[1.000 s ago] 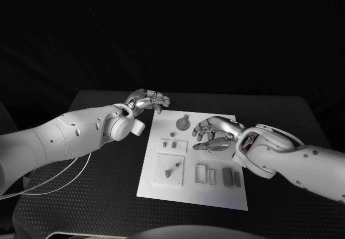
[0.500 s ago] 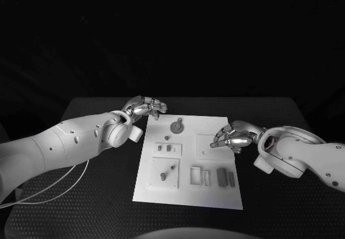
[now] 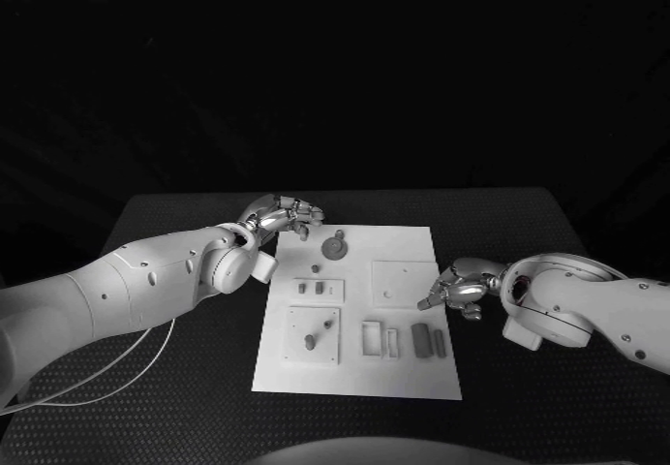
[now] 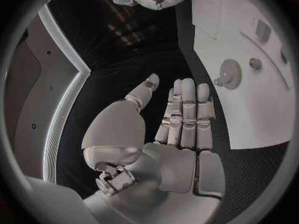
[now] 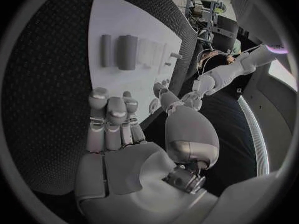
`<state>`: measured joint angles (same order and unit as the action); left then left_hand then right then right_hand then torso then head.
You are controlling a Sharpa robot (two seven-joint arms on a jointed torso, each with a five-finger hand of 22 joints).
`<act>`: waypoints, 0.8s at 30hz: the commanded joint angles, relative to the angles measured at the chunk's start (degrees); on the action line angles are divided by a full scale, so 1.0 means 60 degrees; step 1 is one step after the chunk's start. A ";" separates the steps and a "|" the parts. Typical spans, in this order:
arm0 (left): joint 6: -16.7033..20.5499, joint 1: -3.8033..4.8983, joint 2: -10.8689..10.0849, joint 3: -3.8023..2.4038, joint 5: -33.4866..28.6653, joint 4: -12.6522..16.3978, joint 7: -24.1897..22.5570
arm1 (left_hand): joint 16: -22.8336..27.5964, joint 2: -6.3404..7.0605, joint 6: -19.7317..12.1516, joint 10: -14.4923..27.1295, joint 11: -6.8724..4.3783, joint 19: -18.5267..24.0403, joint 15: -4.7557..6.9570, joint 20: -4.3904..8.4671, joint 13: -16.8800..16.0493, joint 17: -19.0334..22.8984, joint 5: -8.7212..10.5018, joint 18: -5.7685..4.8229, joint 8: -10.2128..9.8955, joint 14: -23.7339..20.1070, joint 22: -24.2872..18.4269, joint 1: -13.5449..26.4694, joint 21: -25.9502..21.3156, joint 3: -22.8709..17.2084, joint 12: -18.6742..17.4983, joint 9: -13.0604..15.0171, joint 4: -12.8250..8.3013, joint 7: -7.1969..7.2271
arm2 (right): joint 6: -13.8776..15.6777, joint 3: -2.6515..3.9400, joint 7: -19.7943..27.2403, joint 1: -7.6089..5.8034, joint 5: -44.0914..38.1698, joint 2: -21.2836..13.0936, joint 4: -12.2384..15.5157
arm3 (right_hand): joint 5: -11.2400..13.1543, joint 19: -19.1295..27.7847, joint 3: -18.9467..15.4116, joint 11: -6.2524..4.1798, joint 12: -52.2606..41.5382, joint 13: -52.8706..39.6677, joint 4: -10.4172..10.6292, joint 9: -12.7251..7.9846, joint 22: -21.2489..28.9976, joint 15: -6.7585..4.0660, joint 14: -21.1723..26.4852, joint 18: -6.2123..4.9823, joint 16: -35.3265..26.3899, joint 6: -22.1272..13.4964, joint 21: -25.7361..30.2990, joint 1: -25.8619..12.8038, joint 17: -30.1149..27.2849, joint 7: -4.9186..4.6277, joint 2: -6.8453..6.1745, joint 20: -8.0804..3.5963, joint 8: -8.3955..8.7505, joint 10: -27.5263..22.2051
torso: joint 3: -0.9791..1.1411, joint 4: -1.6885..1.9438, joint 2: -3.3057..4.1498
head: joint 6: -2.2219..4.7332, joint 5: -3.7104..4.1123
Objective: Assemble the parts on the task board
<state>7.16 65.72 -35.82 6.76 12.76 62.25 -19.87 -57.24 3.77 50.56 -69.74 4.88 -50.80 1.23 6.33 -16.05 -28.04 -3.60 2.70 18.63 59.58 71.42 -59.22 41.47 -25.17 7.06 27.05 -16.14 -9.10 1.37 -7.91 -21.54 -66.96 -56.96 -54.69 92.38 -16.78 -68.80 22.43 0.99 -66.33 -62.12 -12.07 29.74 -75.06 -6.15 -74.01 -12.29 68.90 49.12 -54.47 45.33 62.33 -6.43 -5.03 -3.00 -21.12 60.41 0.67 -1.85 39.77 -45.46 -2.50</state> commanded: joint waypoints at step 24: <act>-0.0139 0.0013 -0.0167 0.0008 -0.0164 0.0353 -0.0045 | 0.0066 0.0038 -0.0041 0.0023 0.0026 0.0011 -0.0033 0.0049 0.0002 -0.0026 0.0048 0.0126 -0.0037 -0.0027 0.0031 0.0205 -0.0070 0.0121 0.0061 -0.0009 0.0027 -0.0025 | -0.1319 -0.0265 -0.1722 0.0002 -0.0333 0.0122 0.0393 | 0.0047 0.0036 0.0179 -0.0292 0.0011 -0.0237 0.0121 0.0190 -0.0153 -0.0108 -0.0038 -0.0451 0.0015 0.1017 -0.0245 -0.0919 0.0263 0.0142 0.0092 0.0061 -0.0016 0.0042 | -0.0037 -0.0049 -0.0431 | -0.0566 -0.0030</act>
<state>7.15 65.76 -36.84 6.83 12.22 64.15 -19.79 -57.24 3.93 50.56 -69.81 4.80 -50.79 1.23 6.31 -16.05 -28.15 -3.60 2.70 18.63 59.58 71.53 -58.64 41.25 -24.69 7.05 27.06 -15.97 -9.10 -3.20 -9.45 -29.63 -66.98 -58.13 -54.10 94.85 -16.64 -68.79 23.27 0.08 -66.33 -63.51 -11.46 30.85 -75.06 -6.34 -74.23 -12.33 68.96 49.83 -55.64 40.13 63.88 -5.72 -4.38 -2.97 -21.45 61.32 0.56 -2.14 37.21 -48.64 -2.99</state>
